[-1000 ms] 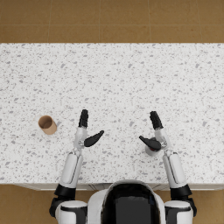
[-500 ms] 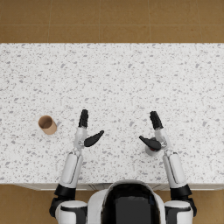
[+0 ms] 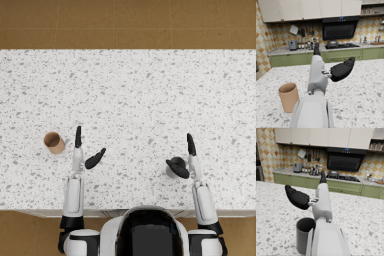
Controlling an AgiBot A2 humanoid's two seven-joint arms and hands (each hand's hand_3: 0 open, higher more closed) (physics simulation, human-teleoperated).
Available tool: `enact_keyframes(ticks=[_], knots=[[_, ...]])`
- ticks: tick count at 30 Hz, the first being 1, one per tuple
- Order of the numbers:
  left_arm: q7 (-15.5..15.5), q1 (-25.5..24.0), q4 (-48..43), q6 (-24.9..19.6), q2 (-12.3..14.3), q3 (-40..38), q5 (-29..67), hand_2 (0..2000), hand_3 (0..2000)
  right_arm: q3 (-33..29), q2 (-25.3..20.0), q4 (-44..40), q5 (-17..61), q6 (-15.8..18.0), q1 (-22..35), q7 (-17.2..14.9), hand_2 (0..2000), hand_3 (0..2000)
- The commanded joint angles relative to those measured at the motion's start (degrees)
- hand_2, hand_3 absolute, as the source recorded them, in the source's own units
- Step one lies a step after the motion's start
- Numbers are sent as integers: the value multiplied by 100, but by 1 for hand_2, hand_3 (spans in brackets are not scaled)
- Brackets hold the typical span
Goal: Pick up two cups and pour the berry on the right into the cup on the left
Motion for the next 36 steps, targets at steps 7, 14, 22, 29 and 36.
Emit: enact_keyframes(ticks=[7,14,22,29,36], knots=[[-4,-296,410,-4,122,-1411,578,0,0,-136,157,23,579,-3,-888,4,0,0],[-4,-259,978,-4,163,-2079,633,0,0,-295,119,36,635,-4,-1070,4,0,0],[-4,-271,1996,-4,239,-1925,637,0,0,-44,84,-180,640,-4,-1306,4,0,0],[-4,174,2949,-4,197,-1773,638,0,0,7,21,-408,640,-4,-1362,4,0,0],[-4,475,3589,-4,203,-1769,637,0,0,64,-134,-1036,639,-4,-1113,4,0,0]])
